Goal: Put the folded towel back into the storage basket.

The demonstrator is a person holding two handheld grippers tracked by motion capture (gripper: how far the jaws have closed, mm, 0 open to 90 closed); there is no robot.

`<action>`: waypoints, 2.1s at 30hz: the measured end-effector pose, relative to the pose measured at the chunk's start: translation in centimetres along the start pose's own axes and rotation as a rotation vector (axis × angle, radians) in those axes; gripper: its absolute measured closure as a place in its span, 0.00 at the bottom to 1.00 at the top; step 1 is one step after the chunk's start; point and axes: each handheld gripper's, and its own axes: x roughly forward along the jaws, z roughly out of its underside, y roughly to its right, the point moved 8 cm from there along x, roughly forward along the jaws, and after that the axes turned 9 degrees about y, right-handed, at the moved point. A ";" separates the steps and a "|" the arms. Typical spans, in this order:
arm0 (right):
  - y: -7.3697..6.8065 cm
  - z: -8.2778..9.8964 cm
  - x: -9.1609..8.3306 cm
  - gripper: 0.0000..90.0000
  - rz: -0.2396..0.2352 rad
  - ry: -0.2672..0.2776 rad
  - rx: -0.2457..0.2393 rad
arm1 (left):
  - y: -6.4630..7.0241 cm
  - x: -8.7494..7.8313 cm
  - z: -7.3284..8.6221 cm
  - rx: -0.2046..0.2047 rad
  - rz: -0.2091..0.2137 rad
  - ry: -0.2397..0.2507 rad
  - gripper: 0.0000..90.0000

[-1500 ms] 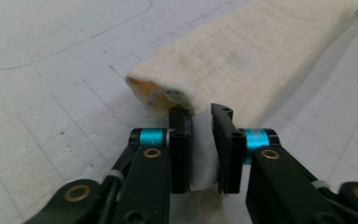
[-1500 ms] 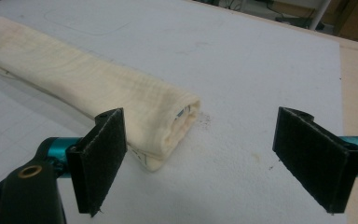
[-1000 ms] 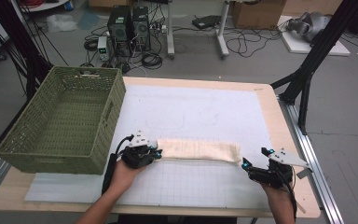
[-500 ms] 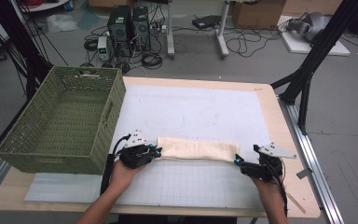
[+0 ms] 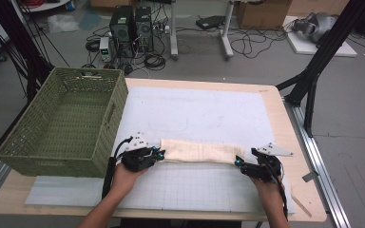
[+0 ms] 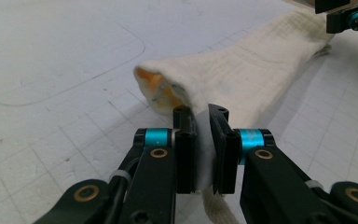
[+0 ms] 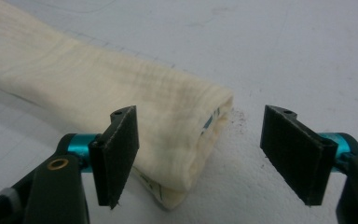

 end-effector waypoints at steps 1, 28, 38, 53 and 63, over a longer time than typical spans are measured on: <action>0.0 0.1 0.1 0.31 -0.001 -0.009 0.002 | 0.0 0.0 0.0 -0.001 0.000 0.000 0.90; -1.2 1.6 0.6 0.89 -0.093 -0.126 0.119 | 0.2 0.0 0.3 0.045 -0.003 -0.017 0.90; -1.1 1.1 0.4 0.91 -0.098 -0.102 0.049 | 0.2 -0.4 -0.2 0.059 0.006 0.012 0.91; -1.0 -2.0 -1.0 0.91 -0.140 0.108 -0.086 | 0.7 -2.0 -2.0 0.105 0.019 0.111 0.91; -1.3 -3.4 -0.6 0.91 -0.167 0.161 -0.101 | 1.0 -3.8 -2.7 0.131 0.013 0.182 0.91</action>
